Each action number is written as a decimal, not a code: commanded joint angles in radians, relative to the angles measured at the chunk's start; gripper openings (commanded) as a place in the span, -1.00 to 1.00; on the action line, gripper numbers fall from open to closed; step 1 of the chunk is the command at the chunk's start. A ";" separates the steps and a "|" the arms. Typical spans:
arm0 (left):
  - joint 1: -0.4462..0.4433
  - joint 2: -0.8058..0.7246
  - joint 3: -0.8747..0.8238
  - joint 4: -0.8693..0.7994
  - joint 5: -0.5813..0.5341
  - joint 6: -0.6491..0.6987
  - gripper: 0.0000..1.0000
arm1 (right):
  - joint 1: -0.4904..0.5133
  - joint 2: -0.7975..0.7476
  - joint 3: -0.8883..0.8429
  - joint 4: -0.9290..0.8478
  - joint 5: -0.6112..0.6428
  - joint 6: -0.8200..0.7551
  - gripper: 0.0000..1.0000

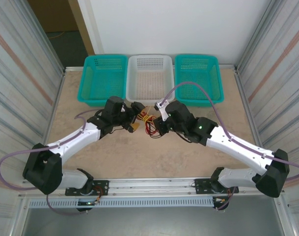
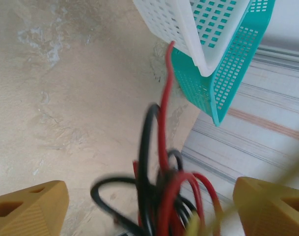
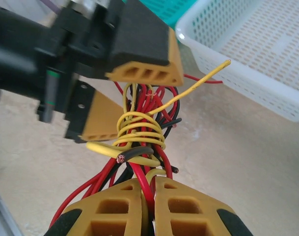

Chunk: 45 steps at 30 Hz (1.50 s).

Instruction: Untangle the cables

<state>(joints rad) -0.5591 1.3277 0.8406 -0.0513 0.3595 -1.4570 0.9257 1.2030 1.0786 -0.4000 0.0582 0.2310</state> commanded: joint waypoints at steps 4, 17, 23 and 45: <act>0.026 -0.008 0.016 -0.005 0.071 0.033 0.48 | 0.016 0.036 0.070 0.000 -0.040 -0.045 -1.00; 0.027 -0.061 -0.042 0.036 0.129 -0.009 0.30 | 0.012 0.079 0.068 0.033 -0.040 -0.053 -1.00; 0.027 -0.049 -0.063 0.095 0.144 -0.047 -0.19 | 0.012 0.087 0.063 0.047 -0.050 -0.047 -1.00; 0.042 0.005 -0.095 0.304 0.216 -0.112 -0.60 | -0.001 0.072 0.018 0.085 -0.114 -0.009 -1.00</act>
<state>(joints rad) -0.5152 1.3296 0.7528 0.1478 0.5156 -1.5486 0.9287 1.2842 1.1046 -0.3729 -0.0090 0.2012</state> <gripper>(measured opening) 0.233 0.097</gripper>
